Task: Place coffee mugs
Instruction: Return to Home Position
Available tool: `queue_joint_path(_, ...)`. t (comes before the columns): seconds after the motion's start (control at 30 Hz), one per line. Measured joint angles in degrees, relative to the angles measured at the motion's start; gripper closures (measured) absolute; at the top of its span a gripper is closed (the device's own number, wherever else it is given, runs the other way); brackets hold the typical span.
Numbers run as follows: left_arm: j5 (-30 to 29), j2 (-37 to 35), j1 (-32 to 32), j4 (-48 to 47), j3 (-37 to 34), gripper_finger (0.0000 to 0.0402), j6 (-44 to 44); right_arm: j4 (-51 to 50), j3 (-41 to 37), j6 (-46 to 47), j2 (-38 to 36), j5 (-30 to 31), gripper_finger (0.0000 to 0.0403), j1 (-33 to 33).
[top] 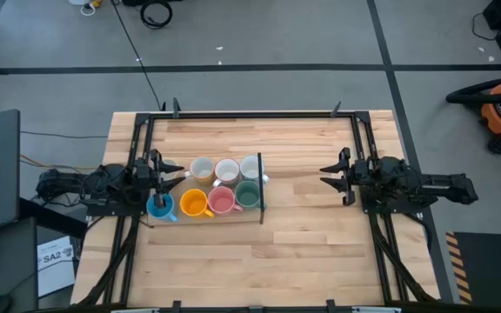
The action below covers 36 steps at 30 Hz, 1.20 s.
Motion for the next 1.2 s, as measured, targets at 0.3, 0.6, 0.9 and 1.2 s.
queue_joint_path(0.3, 2.77, -0.02, 1.55, -3.02, 0.11, 0.0246, -1.54, -2.3, 0.02, -0.09, 0.0, 0.19, 0.0261, -1.35)
queue_joint_path(0.6, 2.79, 0.0, 1.55, -4.68, 0.24, 0.0246, -0.14, -4.96, 0.07, 1.95, 0.39, 2.46, 0.0261, -1.54)
queue_joint_path(0.9, 2.78, -0.02, 1.55, -9.33, 0.39, 0.0246, 0.06, -4.88, 0.07, 1.97, 0.39, 2.57, 0.0261, -1.52)
queue_joint_path(1.2, 2.78, -0.02, 1.55, -10.1, 0.32, 0.0246, 4.92, -4.63, 0.07, 1.97, 0.39, 2.59, 0.0261, -1.52)
